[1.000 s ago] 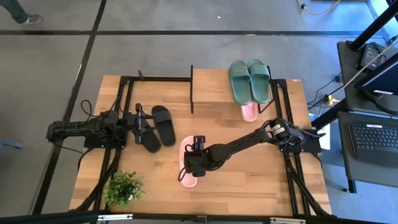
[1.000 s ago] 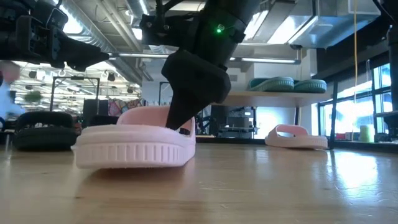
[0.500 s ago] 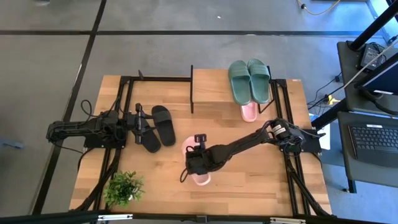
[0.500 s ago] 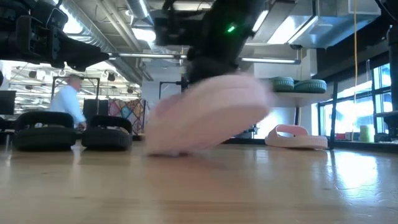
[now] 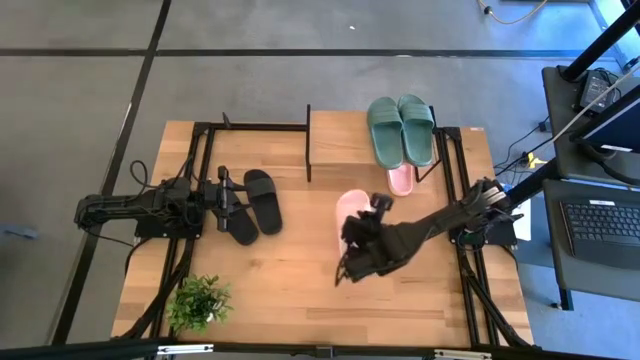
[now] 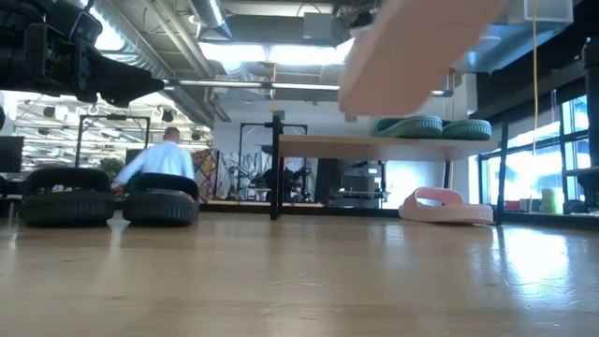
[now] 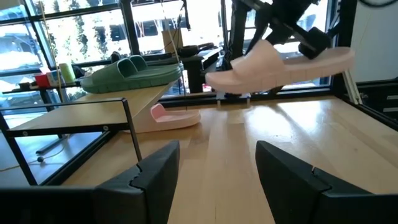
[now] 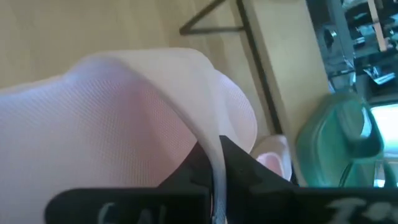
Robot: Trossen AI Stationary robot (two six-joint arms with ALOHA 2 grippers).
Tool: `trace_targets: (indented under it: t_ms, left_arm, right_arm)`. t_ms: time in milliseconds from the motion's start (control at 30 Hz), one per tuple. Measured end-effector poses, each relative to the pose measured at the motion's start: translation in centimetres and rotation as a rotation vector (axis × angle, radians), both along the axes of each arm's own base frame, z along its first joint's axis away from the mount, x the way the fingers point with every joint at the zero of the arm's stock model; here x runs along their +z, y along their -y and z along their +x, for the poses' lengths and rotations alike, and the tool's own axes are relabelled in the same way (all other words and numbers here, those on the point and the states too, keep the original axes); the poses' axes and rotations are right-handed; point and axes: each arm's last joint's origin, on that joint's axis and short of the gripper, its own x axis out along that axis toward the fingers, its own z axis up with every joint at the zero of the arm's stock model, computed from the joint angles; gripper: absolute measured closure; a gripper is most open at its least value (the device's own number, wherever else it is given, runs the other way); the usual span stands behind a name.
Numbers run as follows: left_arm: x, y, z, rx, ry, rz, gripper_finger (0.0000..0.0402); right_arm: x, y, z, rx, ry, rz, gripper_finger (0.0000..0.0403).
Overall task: Pick and place slides into the shelf
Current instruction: Put the pink slide under the shelf
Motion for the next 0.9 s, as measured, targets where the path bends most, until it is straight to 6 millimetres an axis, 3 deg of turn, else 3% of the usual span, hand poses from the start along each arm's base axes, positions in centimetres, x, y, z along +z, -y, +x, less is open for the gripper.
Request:
trace_targets:
  t_ms: [167,333,500,633,900]
  left_arm:
    - [0.0,0.0,0.0,0.0,0.0,0.0,0.0198]
    - [0.0,0.0,0.0,0.001,0.0,0.001,0.0198]
    - [0.0,0.0,0.0,0.0,0.0,0.001,0.0198]
    - [0.0,0.0,0.0,0.0,0.0,0.001,0.0198]
    - [0.0,0.0,0.0,0.001,0.0,0.002,0.0198]
  right_arm:
    - [-4.1,0.1,-2.2,-0.074,-0.024,-0.081,0.039]
    - [-8.9,1.7,-4.6,-0.152,-0.1,-0.171,0.039]
    - [-11.8,3.5,-6.3,-0.202,-0.118,-0.192,0.039]
    - [-12.5,4.7,-7.2,-0.151,-0.056,-0.124,0.039]
    - [-11.8,7.5,-9.5,-0.068,0.059,-0.02,0.039]
